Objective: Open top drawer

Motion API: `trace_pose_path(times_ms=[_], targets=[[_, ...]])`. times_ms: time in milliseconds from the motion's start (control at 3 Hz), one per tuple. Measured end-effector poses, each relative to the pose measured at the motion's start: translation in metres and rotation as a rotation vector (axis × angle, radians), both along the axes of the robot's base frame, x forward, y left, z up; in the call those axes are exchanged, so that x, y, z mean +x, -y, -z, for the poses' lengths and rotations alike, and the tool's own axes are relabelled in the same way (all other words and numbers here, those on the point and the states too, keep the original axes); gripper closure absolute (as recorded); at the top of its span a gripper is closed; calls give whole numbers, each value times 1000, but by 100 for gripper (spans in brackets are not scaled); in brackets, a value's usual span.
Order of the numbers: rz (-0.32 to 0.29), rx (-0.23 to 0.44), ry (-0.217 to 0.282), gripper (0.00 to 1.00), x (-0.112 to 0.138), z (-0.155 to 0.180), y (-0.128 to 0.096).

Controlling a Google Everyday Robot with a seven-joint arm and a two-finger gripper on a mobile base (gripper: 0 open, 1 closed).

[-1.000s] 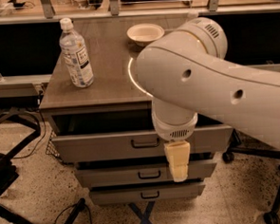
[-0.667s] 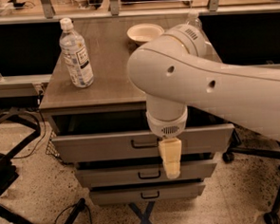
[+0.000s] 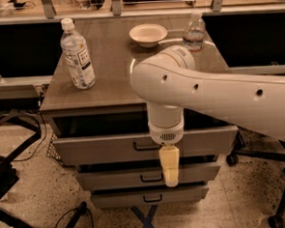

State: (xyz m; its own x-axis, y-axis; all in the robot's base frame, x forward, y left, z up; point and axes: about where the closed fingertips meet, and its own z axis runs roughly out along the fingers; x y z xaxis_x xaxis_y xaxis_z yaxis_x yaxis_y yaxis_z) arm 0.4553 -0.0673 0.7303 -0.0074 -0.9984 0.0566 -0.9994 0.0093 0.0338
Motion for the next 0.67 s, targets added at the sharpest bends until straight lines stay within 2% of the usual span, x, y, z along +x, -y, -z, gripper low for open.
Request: trace_pose_path(times_ms=[667], targets=[[-30,46,-34,0,-14,20,-24]])
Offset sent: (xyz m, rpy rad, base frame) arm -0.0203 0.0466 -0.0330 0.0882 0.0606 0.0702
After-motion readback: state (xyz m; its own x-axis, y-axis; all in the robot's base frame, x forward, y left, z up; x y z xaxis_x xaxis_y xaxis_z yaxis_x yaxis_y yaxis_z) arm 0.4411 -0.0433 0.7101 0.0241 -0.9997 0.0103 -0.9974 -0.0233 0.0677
